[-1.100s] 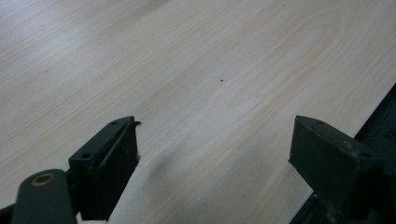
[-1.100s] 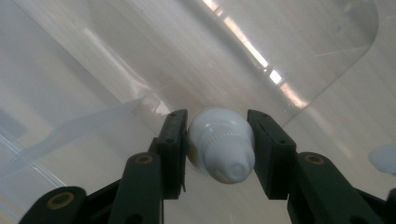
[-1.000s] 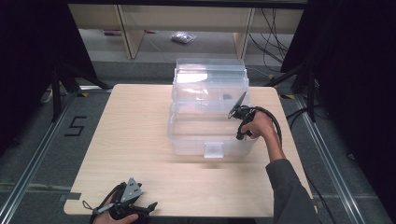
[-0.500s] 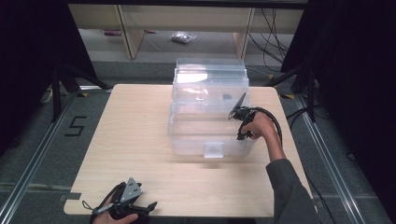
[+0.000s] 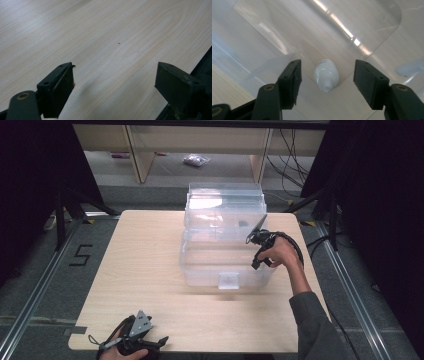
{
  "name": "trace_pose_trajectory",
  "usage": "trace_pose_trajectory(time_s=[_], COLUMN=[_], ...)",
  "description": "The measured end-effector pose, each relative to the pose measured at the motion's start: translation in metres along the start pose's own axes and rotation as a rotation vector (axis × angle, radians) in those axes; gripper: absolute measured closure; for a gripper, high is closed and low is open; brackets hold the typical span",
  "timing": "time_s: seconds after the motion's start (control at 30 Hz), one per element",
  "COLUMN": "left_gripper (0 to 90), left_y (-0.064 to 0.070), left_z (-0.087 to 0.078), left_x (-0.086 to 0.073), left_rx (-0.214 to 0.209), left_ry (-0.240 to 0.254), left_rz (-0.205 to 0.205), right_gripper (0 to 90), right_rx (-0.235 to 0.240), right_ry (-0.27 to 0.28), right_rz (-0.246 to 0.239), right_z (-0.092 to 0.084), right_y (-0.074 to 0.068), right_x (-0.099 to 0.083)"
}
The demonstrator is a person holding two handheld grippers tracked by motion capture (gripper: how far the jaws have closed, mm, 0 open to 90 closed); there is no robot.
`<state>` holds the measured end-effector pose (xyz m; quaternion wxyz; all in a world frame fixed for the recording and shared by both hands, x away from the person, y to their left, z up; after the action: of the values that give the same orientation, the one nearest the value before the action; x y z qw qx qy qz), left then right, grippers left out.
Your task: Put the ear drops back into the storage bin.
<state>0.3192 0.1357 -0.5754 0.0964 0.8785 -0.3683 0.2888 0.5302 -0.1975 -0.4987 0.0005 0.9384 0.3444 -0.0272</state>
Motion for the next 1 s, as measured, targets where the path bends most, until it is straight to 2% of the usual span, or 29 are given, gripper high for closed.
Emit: trace_pose_trajectory(time_s=[0.03,0.07,0.1,0.13,0.17,0.27,0.3,0.4,0.6,0.63,0.7,0.8,0.87,1.0], left_gripper=[14.9,14.9,14.9,14.9,14.9,15.0,14.9,14.9,14.9,14.9,14.9,14.9,14.9,14.9], left_y=[0.000,0.000,0.000,0.000,0.000,0.000,0.000,0.000,0.001,0.001,0.000,0.000,0.000,0.000], left_z=[0.000,0.000,0.000,0.000,0.000,0.000,0.000,0.000,0.000,0.001,0.001,0.000,0.000,0.000], left_x=[0.000,0.000,0.000,0.000,0.000,0.000,0.000,0.000,0.000,0.000,0.000,0.000,0.000,0.000], left_rx=[0.000,0.000,-0.001,-0.001,-0.001,0.000,-0.001,0.000,-0.001,-0.002,-0.001,0.002,0.002,0.003], left_ry=[0.000,0.000,-0.001,-0.001,-0.003,0.000,-0.001,-0.005,0.001,0.000,-0.001,-0.003,-0.001,-0.002], left_rz=[0.001,0.000,0.000,0.000,0.003,-0.001,-0.001,0.003,-0.004,-0.004,-0.004,0.001,0.000,0.002], right_gripper=[36.2,34.4,31.9,31.9,30.9,28.8,28.4,25.9,25.1,25.4,25.4,25.5,25.5,25.5], right_rx=[0.000,-0.002,-0.012,-0.012,-0.004,-0.023,-0.026,-0.023,-0.018,-0.025,-0.027,-0.018,-0.029,-0.024], right_ry=[0.019,0.026,0.079,0.079,0.105,0.131,0.146,0.171,0.212,0.240,0.254,0.266,0.269,0.300], right_rz=[-0.009,0.009,-0.025,-0.025,-0.011,-0.013,-0.031,-0.012,-0.026,-0.033,-0.031,-0.031,-0.031,-0.059], right_z=[-0.002,-0.006,-0.012,-0.012,-0.017,-0.023,-0.024,-0.030,-0.038,-0.041,-0.044,-0.046,-0.047,-0.051], right_y=[0.000,-0.002,-0.001,-0.001,-0.004,-0.005,-0.005,-0.009,-0.016,-0.018,-0.020,-0.023,-0.024,-0.027], right_x=[0.001,0.001,0.005,0.005,0.005,0.004,0.003,0.001,-0.002,-0.002,-0.003,-0.004,-0.006,-0.006])
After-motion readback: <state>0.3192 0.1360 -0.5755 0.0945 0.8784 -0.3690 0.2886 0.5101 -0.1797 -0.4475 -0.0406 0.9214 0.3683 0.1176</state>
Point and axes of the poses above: each handheld gripper's, and its own axes: z roughly forward along the jaws, x roughly out of its top, y roughly to its right, the point moved 10 cm from there along z, roughly forward along the jaws, and after that the axes turned 10 degrees about -y, right-handed, at the moved point
